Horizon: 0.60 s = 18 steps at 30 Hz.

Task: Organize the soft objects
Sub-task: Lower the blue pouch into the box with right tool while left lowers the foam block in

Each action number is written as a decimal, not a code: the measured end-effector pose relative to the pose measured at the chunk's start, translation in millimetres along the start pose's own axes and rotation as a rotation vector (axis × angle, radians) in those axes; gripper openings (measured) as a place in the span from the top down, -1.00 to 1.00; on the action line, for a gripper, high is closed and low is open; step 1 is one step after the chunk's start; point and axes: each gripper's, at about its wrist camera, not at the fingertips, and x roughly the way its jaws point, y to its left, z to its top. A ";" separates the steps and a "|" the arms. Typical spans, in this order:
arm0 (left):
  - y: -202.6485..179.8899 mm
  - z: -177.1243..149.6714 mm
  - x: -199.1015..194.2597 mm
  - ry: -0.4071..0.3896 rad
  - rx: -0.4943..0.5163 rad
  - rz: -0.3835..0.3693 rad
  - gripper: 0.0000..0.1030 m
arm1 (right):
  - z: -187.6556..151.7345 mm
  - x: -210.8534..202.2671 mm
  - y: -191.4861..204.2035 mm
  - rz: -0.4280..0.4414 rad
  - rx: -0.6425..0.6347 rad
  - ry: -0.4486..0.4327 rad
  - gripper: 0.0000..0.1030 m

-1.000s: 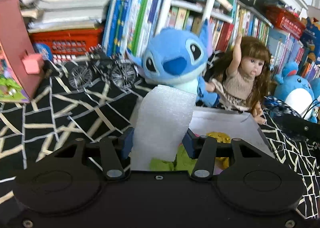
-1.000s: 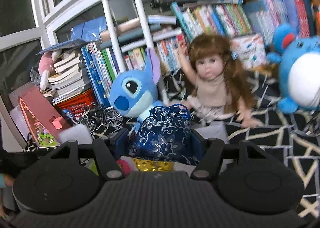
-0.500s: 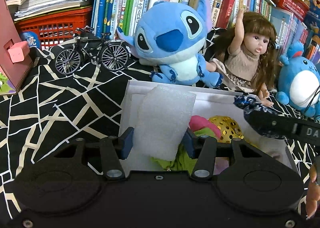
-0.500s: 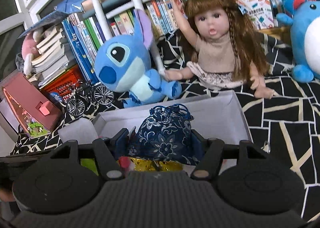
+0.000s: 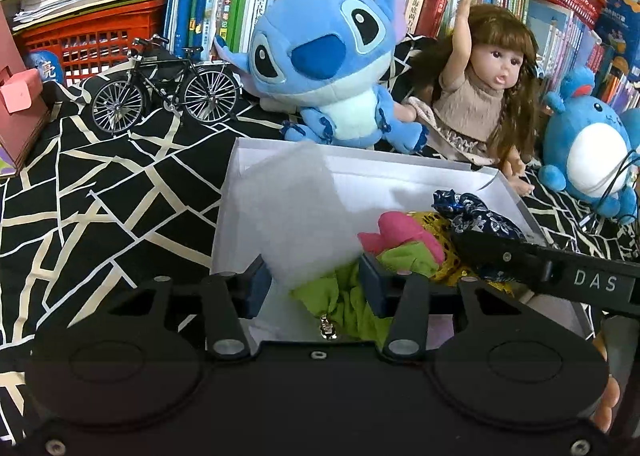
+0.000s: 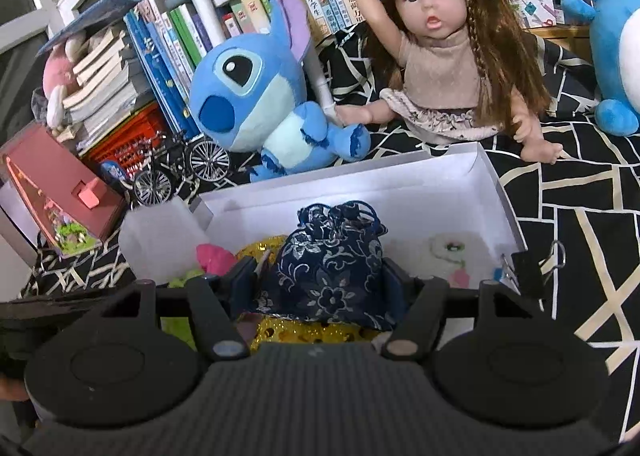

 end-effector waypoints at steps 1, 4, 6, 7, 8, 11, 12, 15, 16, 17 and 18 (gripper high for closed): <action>0.2 -0.4 0.8 0.003 -0.002 0.000 0.12 | -0.7 0.6 0.4 -0.001 -0.003 0.002 -0.34; 0.9 -2.0 1.9 0.005 -0.005 0.001 0.12 | -3.3 1.9 -0.2 0.000 0.002 0.006 -0.34; 1.5 -2.4 2.4 0.007 -0.005 0.001 0.12 | -4.4 2.3 -0.9 0.001 0.006 0.009 -0.35; 1.8 -2.5 2.4 0.007 -0.005 0.002 0.12 | -4.8 2.7 -1.7 0.002 0.009 0.011 -0.36; 1.9 -2.7 2.4 0.008 -0.003 0.002 0.12 | -5.0 3.2 -2.5 0.004 0.014 0.015 -0.36; 2.8 -3.0 2.0 0.007 0.000 0.004 0.11 | -5.9 4.8 -4.7 0.006 0.028 0.019 -0.40; 3.3 -3.0 1.4 0.008 -0.003 0.005 0.06 | -6.2 4.8 -5.4 0.007 0.032 0.017 -0.41; 4.5 -2.9 -2.8 0.002 -0.005 0.020 -0.12 | -5.7 2.6 -5.2 0.011 0.038 0.012 -0.45; 4.4 -2.8 -4.6 -0.002 -0.002 0.026 -0.17 | -5.4 1.2 -4.9 0.011 0.038 0.008 -0.45; 4.7 -2.7 -6.5 -0.007 0.001 0.031 -0.25 | -5.0 0.1 -4.7 0.010 0.036 0.005 -0.46; 5.0 -2.8 -8.9 -0.014 0.005 0.035 -0.33 | -4.7 -1.6 -4.2 0.007 0.035 0.001 -0.58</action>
